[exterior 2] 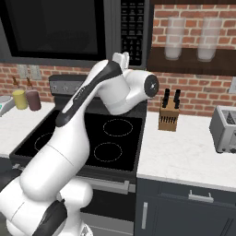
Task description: Open the microwave, place the bowl with waffle inside the microwave, then close the microwave door and turn it on.
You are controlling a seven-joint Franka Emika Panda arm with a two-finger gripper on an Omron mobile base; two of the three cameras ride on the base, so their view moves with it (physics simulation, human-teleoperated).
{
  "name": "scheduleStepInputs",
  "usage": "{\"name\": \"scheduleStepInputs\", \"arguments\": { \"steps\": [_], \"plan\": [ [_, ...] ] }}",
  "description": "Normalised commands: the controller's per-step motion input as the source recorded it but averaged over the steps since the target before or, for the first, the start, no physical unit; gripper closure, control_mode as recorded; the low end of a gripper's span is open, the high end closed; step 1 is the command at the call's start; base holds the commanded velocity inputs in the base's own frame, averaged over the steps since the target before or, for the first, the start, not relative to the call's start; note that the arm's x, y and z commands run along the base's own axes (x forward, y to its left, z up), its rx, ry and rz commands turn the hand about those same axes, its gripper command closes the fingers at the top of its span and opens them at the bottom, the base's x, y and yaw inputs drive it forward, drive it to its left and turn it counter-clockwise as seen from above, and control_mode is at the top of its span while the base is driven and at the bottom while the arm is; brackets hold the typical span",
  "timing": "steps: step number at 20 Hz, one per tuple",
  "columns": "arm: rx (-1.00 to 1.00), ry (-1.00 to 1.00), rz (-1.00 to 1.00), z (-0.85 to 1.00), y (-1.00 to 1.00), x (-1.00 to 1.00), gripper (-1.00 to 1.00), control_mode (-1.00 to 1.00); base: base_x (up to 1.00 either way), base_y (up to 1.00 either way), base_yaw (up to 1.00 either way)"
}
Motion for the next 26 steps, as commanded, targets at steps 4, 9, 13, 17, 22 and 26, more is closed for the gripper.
{"name": "scheduleStepInputs", "arguments": {
  "steps": [4, 9, 13, 17, 22, 26],
  "plan": [
    [0.0, 0.0, -0.01, 0.0, -0.18, 0.24, -1.0, -1.0, 0.0, 0.0, 0.0],
    [0.0, 0.02, -0.02, 0.0, 0.0, 0.36, -1.0, -1.0, 0.0, 0.0, 0.0],
    [0.0, 0.0, -0.02, 0.0, 0.0, 0.32, -1.0, -1.0, 0.0, 0.0, 0.0],
    [0.0, 0.0, -0.02, 0.0, 0.0, 0.25, -1.0, -1.0, 0.0, 0.0, 0.0],
    [0.0, 0.0, -0.02, 0.0, 0.0, 0.24, -1.0, -1.0, 0.0, 0.0, 0.0],
    [0.0, 0.0, -0.01, 0.0, 0.0, 0.21, -1.0, -1.0, 0.0, 0.0, 0.0]
  ]
}}
